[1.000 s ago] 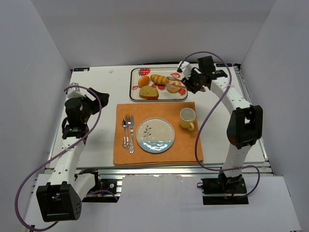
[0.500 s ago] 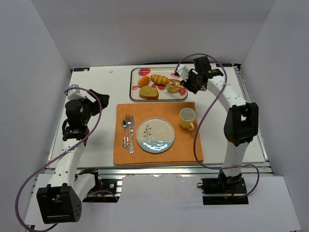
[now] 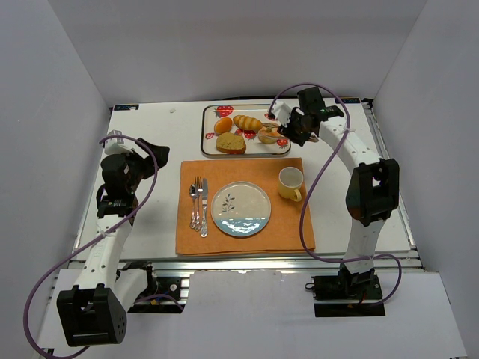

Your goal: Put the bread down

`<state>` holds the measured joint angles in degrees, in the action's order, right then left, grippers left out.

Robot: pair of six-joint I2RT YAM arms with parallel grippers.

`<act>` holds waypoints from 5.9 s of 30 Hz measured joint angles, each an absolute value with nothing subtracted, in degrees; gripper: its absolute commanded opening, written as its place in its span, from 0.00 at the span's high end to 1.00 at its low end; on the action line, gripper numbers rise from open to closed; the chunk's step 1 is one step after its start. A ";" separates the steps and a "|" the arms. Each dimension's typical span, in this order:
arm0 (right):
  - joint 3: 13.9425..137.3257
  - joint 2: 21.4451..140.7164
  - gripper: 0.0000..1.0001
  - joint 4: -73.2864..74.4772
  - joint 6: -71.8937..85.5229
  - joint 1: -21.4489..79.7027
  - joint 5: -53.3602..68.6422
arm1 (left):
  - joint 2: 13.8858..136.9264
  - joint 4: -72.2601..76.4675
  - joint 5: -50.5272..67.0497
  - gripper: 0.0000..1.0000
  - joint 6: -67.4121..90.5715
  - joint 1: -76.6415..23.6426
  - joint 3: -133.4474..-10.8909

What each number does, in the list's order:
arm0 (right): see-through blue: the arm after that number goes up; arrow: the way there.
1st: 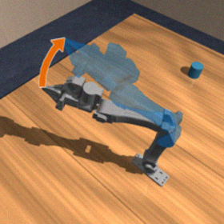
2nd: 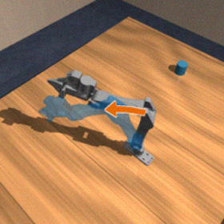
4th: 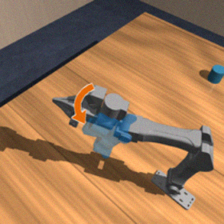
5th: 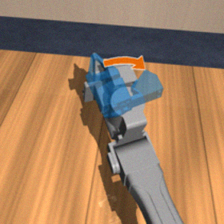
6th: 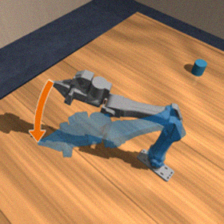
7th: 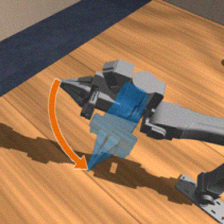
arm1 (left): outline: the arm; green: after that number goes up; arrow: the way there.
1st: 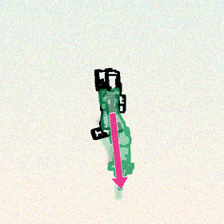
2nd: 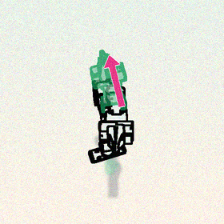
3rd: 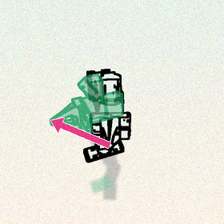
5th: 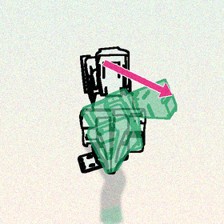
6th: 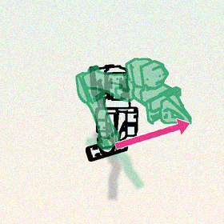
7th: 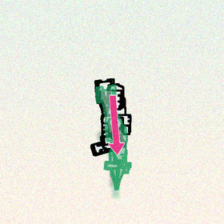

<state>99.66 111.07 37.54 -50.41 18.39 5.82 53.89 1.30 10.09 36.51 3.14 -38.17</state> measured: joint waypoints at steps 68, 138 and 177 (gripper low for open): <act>65.87 76.07 0.91 46.50 -57.91 33.52 26.57 | 50.17 1.26 9.82 0.02 37.50 3.14 -36.14; 94.19 111.33 0.57 26.63 -49.98 33.74 5.63 | 44.45 -1.37 8.78 0.02 38.63 3.14 -33.43; 64.42 69.34 0.97 36.47 -53.15 31.20 21.23 | 44.62 -1.26 8.54 0.02 38.85 3.14 -33.08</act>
<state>64.42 69.34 36.47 -53.15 31.20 21.23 44.62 -1.26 8.54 38.85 3.14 -33.08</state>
